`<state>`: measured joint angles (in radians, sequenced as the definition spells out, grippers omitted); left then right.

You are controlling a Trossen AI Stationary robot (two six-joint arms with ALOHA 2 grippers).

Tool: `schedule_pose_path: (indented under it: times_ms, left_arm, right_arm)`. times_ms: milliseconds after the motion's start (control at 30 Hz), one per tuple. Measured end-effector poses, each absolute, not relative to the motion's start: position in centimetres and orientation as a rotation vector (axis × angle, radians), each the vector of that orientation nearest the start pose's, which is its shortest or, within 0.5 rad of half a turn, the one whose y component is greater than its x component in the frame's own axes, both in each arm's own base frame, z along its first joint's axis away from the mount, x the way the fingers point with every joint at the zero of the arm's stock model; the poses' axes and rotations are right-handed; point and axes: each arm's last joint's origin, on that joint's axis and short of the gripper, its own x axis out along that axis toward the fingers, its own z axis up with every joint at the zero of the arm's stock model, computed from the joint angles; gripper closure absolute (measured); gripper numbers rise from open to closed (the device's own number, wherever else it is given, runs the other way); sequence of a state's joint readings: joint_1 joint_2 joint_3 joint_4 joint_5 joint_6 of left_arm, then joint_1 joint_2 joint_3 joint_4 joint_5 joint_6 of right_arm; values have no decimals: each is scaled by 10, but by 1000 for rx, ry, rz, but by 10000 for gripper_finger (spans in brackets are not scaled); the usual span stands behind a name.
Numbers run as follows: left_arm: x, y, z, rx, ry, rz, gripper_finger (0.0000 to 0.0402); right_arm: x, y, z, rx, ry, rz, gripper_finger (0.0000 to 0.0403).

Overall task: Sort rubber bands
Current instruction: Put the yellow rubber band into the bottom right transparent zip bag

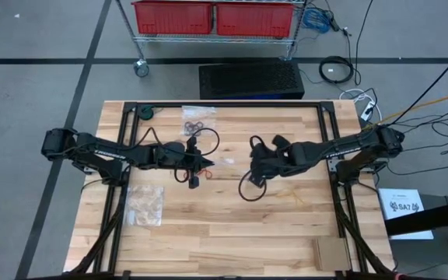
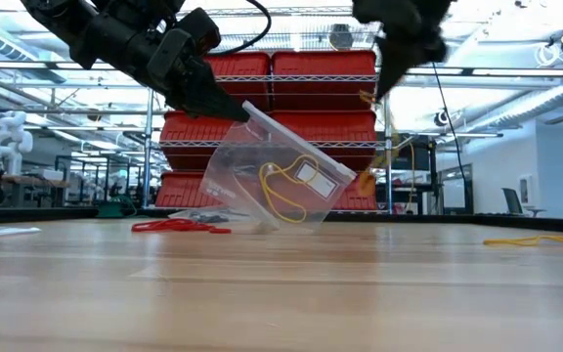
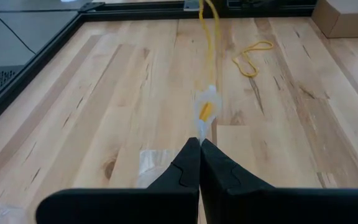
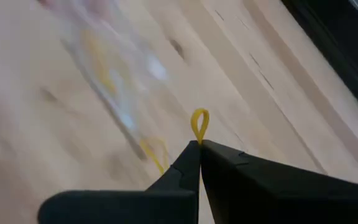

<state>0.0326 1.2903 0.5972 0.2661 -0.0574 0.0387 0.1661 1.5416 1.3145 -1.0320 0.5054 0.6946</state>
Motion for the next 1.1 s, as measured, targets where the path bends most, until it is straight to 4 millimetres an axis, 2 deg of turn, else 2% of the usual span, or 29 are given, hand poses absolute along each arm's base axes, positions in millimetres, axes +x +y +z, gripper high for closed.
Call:
schedule_pose_path:
  times_ms: [167,367,500,633,800,933,1100]
  left_arm:
    - [262,10,207,43,429,80,400]
    - [262,10,207,43,428,80,400]
    - [262,10,207,43,428,80,400]
    - [262,10,207,44,428,80,400]
    - [262,10,207,43,426,80,400]
    - [262,10,207,43,426,80,400]
    - [262,10,207,44,428,80,400]
  right_arm:
    - [277,28,257,180,1087,-816,403]
    - [265,21,198,273,1175,-772,403]
    - [250,21,173,316,1256,-760,403]
    - [242,19,162,359,1291,-793,403]
    - [244,11,158,434,1263,-806,390]
    - [255,-2,160,455,1171,-765,360]
    - [267,-22,165,433,1091,-706,302]
